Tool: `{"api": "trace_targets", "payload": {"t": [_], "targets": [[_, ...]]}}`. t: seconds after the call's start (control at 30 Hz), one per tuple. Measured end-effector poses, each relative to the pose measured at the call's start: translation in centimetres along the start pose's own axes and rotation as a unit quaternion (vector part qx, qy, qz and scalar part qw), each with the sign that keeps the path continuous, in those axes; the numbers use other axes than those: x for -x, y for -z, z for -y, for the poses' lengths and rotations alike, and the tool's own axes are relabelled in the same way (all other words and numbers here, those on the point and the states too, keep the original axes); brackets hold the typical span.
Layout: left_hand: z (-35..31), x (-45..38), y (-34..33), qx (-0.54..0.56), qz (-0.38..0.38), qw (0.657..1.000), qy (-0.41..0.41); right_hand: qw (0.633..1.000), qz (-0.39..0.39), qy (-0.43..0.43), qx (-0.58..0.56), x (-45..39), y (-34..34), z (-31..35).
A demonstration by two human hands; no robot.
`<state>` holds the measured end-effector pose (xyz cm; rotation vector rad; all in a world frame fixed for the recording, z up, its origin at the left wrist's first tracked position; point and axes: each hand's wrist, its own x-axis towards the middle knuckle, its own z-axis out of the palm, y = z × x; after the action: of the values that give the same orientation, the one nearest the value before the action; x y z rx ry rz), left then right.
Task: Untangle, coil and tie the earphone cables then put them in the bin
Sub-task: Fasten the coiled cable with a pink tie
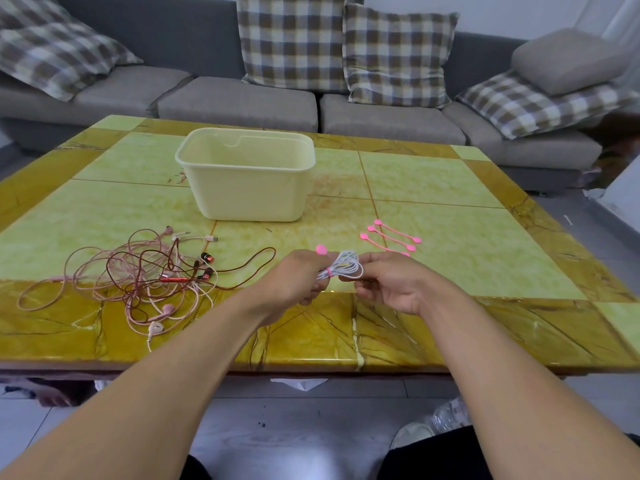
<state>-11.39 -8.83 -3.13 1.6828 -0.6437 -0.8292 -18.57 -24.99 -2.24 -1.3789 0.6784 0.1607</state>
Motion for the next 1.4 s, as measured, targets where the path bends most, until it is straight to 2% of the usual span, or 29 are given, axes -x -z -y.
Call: {"api": "trace_targets", "payload": {"t": [0.2, 0.3, 0.43, 0.5, 0.6, 0.77, 0.83, 0.97, 1.07, 1.17, 1.3, 1.33, 1.4], "targets": [[0.1, 0.9, 1.1, -0.092, 0.129, 0.987, 0.038, 0.997, 0.028, -0.041, 0.053, 0.1, 1.0, -0.1], [0.7, 1.0, 1.2, -0.125, 0.172, 0.975, 0.068, 0.992, 0.018, -0.018, 0.123, 0.5, 0.6, 0.1], [1.2, 0.9, 0.9, -0.079, 0.169, 0.976, 0.116, 0.959, -0.082, 0.114, 0.244, 1.4, -1.3, 0.2], [1.2, 0.8, 1.2, -0.056, 0.172, 0.975, 0.130, 0.944, -0.106, 0.165, 0.267, 1.9, -1.9, 0.2], [1.3, 0.6, 1.7, -0.084, 0.178, 0.971, 0.135, 0.933, -0.099, 0.167, 0.303, 2.4, -1.8, 0.1], [1.7, 0.4, 1.9, -0.204, 0.154, 0.959, 0.121, 0.916, -0.077, 0.123, 0.374, 2.5, -1.8, 0.0], [1.9, 0.3, 1.9, -0.201, 0.144, 0.961, 0.123, 0.901, -0.082, 0.134, 0.405, 2.4, -2.3, -0.1], [1.9, 0.4, 2.2, -0.073, 0.126, 0.977, 0.153, 0.865, -0.126, 0.191, 0.446, 2.4, -3.2, -0.3], [1.8, -0.1, 2.0, 0.101, 0.032, 0.979, 0.176, 0.846, -0.186, 0.268, 0.423, 2.4, -4.1, -0.6], [1.8, -0.6, 1.2, 0.221, -0.026, 0.959, 0.177, 0.813, -0.190, 0.331, 0.439, 2.4, -5.4, -0.9], [1.5, -0.8, 0.6, 0.346, -0.070, 0.922, 0.157, 0.764, -0.169, 0.354, 0.512, 2.5, -6.2, -1.1], [1.3, -0.9, 0.5, 0.376, -0.081, 0.911, 0.146, 0.764, -0.171, 0.368, 0.501, 2.4, -6.1, -1.1], [0.8, -0.9, 0.5, 0.436, -0.115, 0.885, 0.118, 0.788, -0.183, 0.402, 0.429, 2.2, -6.1, -1.2]]}}
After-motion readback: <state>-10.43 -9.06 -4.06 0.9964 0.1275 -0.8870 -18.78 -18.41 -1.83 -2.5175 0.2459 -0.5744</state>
